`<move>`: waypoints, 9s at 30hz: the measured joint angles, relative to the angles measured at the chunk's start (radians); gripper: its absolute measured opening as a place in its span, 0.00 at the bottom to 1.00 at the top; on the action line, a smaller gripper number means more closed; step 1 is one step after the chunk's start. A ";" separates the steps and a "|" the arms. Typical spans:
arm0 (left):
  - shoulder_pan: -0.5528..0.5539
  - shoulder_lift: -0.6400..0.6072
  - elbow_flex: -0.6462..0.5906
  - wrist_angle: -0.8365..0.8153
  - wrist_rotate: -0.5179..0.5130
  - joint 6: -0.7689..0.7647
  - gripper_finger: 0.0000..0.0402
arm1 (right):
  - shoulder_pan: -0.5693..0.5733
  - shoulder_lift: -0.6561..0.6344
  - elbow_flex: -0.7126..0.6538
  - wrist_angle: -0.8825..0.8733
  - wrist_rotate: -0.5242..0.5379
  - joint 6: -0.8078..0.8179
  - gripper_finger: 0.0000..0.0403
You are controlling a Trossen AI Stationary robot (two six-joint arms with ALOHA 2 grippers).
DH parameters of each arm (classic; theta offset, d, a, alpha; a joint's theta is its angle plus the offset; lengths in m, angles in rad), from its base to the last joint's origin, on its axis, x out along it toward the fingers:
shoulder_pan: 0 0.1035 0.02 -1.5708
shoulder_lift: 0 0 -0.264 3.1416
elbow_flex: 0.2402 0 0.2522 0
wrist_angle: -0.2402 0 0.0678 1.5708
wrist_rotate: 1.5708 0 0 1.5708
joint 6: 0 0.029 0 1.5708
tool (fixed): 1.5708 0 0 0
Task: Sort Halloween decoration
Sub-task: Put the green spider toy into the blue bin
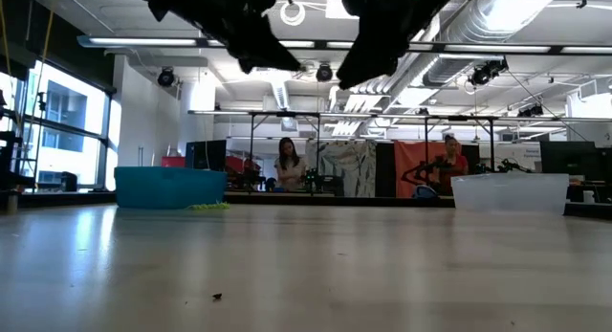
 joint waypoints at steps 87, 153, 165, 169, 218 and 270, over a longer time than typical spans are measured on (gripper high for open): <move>0.218 -0.401 -0.177 0.039 0.027 -0.561 0.47 | 0.706 -0.126 -0.431 -0.385 -0.442 1.762 0.59; 0.128 -0.346 -0.097 0.098 0.049 -0.354 0.47 | 0.453 -0.253 -0.096 -0.340 0.396 0.860 0.01; -0.079 -0.151 -0.097 0.344 0.048 -0.231 0.47 | 0.113 -0.188 -0.074 0.295 -0.017 0.188 0.00; -0.100 -0.115 -0.097 0.353 0.024 -0.238 0.47 | 0.087 -0.129 -0.058 0.294 -0.093 0.151 0.00; -0.116 -0.018 -0.097 0.413 -0.040 -0.045 0.14 | 0.022 -0.078 -0.026 0.289 -0.099 0.083 0.00; -0.103 -0.030 -0.097 0.406 -0.032 -0.002 0.00 | 0.022 -0.078 -0.026 0.282 -0.097 0.083 0.00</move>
